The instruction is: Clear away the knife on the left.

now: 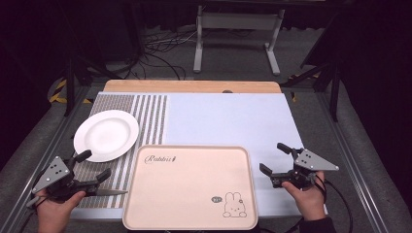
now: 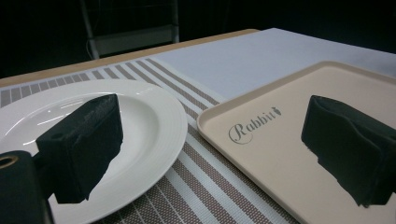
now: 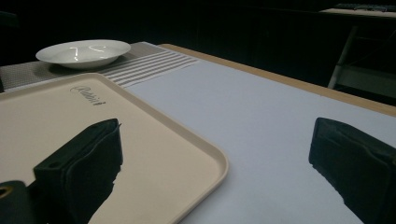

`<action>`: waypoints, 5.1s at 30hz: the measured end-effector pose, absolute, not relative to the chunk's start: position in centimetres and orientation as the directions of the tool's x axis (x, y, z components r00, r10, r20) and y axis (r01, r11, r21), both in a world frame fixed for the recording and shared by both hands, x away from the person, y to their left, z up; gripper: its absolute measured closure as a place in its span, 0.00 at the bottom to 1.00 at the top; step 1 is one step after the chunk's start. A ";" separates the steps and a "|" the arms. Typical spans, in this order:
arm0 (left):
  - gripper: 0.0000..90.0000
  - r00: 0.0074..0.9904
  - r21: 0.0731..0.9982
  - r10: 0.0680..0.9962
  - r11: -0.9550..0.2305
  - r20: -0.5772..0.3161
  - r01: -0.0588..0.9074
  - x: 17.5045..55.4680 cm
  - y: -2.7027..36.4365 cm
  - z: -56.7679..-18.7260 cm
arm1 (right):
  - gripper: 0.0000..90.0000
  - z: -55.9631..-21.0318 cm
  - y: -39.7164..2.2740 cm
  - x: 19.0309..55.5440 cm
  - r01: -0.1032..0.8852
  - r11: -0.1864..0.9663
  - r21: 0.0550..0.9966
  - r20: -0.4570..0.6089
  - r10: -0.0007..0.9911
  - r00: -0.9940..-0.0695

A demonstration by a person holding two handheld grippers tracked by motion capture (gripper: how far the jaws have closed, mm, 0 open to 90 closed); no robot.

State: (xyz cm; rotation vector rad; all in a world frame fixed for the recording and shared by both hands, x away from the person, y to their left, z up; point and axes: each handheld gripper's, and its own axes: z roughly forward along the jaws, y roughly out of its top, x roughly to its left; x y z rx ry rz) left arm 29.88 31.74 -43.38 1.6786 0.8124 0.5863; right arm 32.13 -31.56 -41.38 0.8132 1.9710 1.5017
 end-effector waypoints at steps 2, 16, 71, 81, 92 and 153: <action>0.05 0.637 0.970 0.770 -0.129 -0.034 0.207 29.9 31.8 -43.4 | 0.04 -41.4 -31.6 32.2 0.149 0.198 0.969 -0.044 0.728 -0.684; 0.06 0.718 0.953 0.695 -0.236 0.028 0.191 29.8 32.0 -42.2 | 0.04 -41.7 -31.0 32.5 0.179 0.222 0.958 -0.043 0.732 -0.680; 0.11 0.907 0.381 0.388 -0.873 0.163 0.306 31.8 30.8 -37.7 | 0.04 -41.7 -30.6 32.4 0.183 0.229 0.956 -0.023 0.680 -0.732; 0.12 0.918 0.324 0.369 -0.895 0.148 0.307 31.9 30.8 -37.7 | 0.04 -41.6 -30.6 32.4 0.181 0.222 0.958 -0.019 0.680 -0.733; 0.15 0.936 0.250 0.323 -0.926 0.137 0.283 32.0 30.6 -38.4 | 0.04 -41.6 -30.6 32.4 0.179 0.219 0.959 -0.018 0.678 -0.735; 0.88 0.994 -0.087 -0.074 -0.994 0.078 -0.068 34.5 32.1 -42.6 | 0.04 -41.6 -30.0 32.0 0.155 0.225 0.962 -0.027 0.642 -0.766</action>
